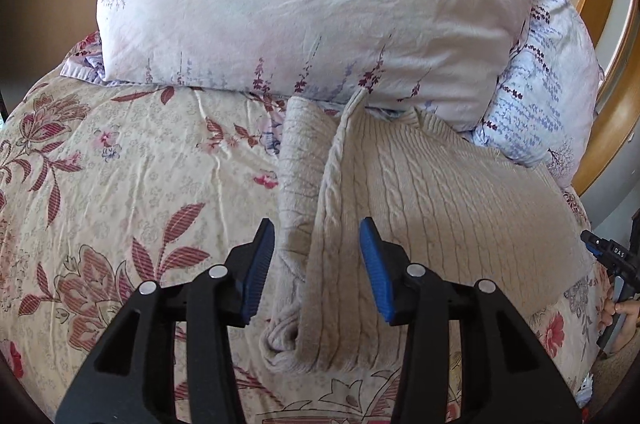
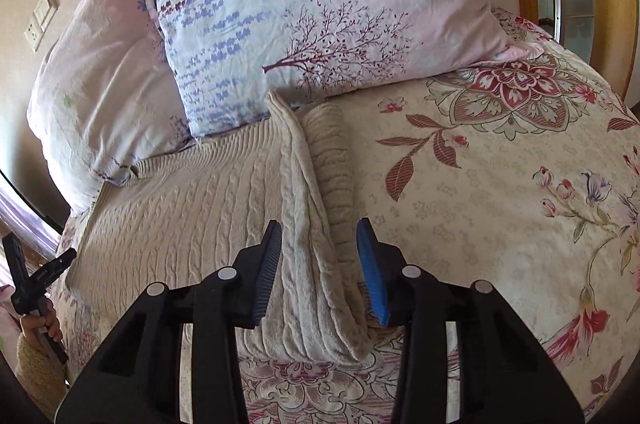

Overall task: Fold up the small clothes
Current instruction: 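Release the folded side and smooth it flat with both grippers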

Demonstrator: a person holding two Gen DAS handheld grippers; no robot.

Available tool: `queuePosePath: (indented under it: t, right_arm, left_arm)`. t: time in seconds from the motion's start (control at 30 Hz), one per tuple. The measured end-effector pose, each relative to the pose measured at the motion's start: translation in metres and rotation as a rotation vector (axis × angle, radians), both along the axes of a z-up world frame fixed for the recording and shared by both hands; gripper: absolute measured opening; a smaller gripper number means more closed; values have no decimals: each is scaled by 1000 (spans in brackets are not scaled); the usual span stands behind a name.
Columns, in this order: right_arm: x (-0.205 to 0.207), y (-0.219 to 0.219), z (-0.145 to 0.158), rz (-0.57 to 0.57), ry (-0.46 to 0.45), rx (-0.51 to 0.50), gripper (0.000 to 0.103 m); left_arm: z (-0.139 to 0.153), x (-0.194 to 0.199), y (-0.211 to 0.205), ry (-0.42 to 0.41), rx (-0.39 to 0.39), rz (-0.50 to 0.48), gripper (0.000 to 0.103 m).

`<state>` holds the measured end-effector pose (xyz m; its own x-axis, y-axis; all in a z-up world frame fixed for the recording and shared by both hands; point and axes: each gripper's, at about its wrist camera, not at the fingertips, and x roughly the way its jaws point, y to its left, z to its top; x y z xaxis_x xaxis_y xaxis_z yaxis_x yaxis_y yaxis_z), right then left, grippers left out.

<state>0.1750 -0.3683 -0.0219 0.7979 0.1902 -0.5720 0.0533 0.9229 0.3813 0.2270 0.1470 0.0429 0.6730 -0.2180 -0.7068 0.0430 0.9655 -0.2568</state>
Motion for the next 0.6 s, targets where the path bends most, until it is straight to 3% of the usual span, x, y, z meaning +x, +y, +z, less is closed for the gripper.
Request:
queuePosePath:
  t: [0.03,0.13,0.27,0.47,0.6]
  right_arm:
    - [0,2,-3,6,9,-10,27]
    - [-1,8,-7,8,14,-44,15]
    - [-6,13,0,5,-21,-69,13]
    - [-13,23,9,1,-62,-111,12]
    - [-21,21,14,-11,-85,-91,11]
  left_arm:
    - [-3,-1,0,8,0,1,43]
    - [-8,-2,-2,16,1,0,31]
    - [-5,-6,-3,0,5,-9,18]
    - [-4,-9,-8,-16,47,-23,14]
    - [0,-12,-5,-26,21,-38,11]
